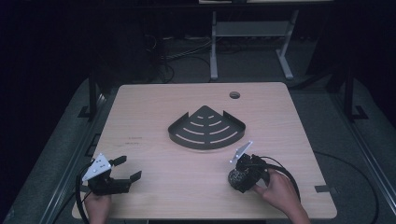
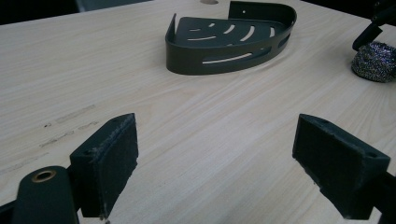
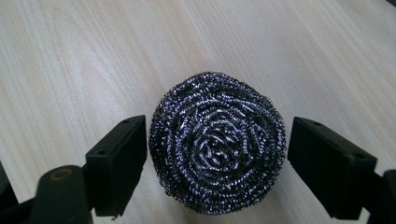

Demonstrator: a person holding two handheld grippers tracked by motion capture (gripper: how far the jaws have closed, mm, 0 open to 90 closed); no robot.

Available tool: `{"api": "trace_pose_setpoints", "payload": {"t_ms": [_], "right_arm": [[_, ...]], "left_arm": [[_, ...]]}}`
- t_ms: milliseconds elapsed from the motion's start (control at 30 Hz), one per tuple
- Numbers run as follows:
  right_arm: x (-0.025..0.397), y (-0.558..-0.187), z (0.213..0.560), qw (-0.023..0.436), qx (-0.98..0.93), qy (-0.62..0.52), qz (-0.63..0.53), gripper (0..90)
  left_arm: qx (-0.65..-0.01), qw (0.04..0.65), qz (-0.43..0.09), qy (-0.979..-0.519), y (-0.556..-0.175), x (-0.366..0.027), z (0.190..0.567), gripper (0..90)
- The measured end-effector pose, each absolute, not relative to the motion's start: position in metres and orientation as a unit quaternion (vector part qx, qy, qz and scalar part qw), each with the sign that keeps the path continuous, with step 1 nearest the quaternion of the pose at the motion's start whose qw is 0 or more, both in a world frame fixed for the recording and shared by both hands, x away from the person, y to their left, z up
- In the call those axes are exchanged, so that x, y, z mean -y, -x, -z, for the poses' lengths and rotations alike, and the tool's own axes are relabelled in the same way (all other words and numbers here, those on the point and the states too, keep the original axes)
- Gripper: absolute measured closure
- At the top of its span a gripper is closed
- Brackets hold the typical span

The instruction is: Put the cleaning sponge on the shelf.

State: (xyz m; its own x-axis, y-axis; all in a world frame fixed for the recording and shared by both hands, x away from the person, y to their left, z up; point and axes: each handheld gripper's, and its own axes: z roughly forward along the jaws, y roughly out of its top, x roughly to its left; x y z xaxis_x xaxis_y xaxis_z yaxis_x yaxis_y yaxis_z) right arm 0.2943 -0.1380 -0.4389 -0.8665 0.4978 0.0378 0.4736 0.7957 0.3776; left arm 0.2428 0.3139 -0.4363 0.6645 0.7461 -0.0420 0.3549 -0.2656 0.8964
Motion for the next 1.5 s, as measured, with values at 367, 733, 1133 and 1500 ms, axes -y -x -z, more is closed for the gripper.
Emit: {"api": "trace_pose_setpoints", "payload": {"t_ms": [367, 733, 1133, 1500], "right_arm": [[0.135, -0.296, 0.443, 0.030, -0.951, -0.250, -0.180, 24.3], [0.134, -0.296, 0.443, 0.029, -0.952, -0.248, -0.178, 30.3], [0.135, -0.301, 0.431, 0.035, -0.949, -0.243, -0.197, 31.1], [0.131, -0.314, 0.421, 0.032, -0.951, -0.235, -0.197, 31.2]], "left_arm": [[-0.359, 0.490, -0.199, -0.769, -0.242, -0.315, 0.436, 13.7], [-0.358, 0.491, -0.200, -0.769, -0.242, -0.315, 0.436, 13.7], [-0.358, 0.491, -0.199, -0.769, -0.243, -0.314, 0.436, 13.7], [-0.360, 0.491, -0.199, -0.768, -0.244, -0.314, 0.437, 13.7]]}}
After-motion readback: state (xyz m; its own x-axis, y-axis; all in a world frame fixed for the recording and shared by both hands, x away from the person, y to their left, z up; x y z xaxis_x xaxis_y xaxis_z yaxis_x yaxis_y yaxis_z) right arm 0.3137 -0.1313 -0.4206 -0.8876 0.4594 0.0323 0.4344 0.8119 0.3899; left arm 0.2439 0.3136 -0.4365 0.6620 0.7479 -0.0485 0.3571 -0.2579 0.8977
